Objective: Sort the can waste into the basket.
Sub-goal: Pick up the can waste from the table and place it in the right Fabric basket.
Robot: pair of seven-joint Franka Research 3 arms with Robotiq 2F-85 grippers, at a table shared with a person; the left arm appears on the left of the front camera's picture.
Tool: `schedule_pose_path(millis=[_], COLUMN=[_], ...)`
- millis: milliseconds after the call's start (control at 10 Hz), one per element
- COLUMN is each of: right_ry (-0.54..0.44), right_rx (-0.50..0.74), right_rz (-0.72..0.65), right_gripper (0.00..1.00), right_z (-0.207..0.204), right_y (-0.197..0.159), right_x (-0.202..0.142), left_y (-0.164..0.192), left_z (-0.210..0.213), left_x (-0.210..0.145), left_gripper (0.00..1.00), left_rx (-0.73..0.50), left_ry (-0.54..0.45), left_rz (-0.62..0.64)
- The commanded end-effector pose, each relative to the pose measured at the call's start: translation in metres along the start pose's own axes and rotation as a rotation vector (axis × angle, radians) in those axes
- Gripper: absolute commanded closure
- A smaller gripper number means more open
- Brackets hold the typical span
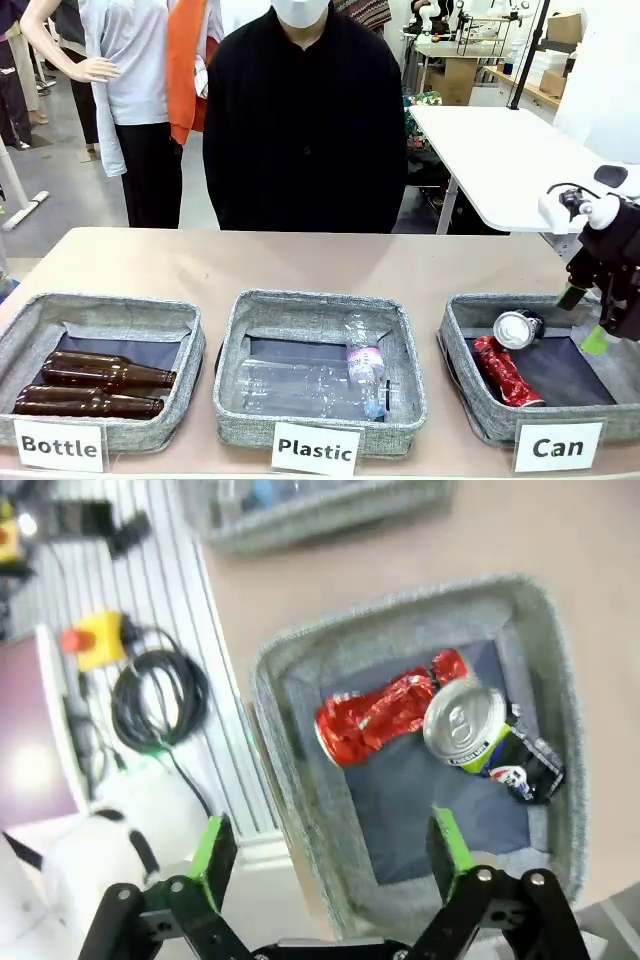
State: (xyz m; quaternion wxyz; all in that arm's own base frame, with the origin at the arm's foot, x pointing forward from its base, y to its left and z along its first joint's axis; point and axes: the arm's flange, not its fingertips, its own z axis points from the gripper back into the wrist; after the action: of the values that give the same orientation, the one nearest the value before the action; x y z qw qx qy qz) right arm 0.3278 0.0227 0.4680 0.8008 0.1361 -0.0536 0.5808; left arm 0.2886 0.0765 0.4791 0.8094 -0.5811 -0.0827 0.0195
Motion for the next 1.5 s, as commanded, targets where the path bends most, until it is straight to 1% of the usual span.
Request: schedule_pose_path(millis=[0,100,200,300,400,500,600,700,800,900,1400], right_ry=[-0.239,-0.356,-0.471,-0.864,-0.997,-1.093,-1.157,-1.283,-1.325,-0.537,-0.537], right_rx=[0.187,0.343,0.477,0.61,0.74,0.819,0.958,0.955,0.82,0.705,0.705], right_rz=[-0.305,-0.717,-0.831,-1.07,-1.222,-1.324,-1.332,-1.344,-1.358,-0.944,-0.944], right_gripper=[0.0,0.0,0.0,0.0,0.0,0.0,0.0,0.0,0.0,0.0,0.0], right_z=[0.019,0.028,0.034,0.048,0.049,0.044,0.037,0.034,0.031,0.033,0.033], right_y=[-0.008,-0.018,-0.02,-0.029,-0.038,-0.053,-0.065,-0.072,-0.076,-0.068,-0.068], right_x=[0.002,-0.004,-0.008,-0.006,-0.008,-0.011,-0.015,-0.021,-0.022,-0.025,-0.025], left_y=[0.001,0.001,0.001,0.001,0.001,0.001,0.001,0.001,0.001,0.001,0.001], left_z=[0.002,0.002,0.002,0.002,0.002,0.002,0.002,0.002,0.002,0.002,0.002], left_x=[-0.002,-0.002,-0.002,-0.002,-0.002,-0.002,-0.002,-0.002,-0.002,-0.002,-0.002], left_gripper=[0.0,0.0,0.0,0.0,0.0,0.0,0.0,0.0,0.0,0.0,0.0], left_rx=[0.003,0.003,0.003,0.003,0.003,0.003,0.003,0.003,0.003,0.003,0.003], left_ry=[0.009,0.009,0.009,0.009,0.009,0.009,0.009,0.009,0.009,0.009,0.009], left_rz=[-0.01,-0.01,-0.01,-0.01,-0.01,-0.01,-0.01,-0.01,-0.01,-0.01,-0.01])
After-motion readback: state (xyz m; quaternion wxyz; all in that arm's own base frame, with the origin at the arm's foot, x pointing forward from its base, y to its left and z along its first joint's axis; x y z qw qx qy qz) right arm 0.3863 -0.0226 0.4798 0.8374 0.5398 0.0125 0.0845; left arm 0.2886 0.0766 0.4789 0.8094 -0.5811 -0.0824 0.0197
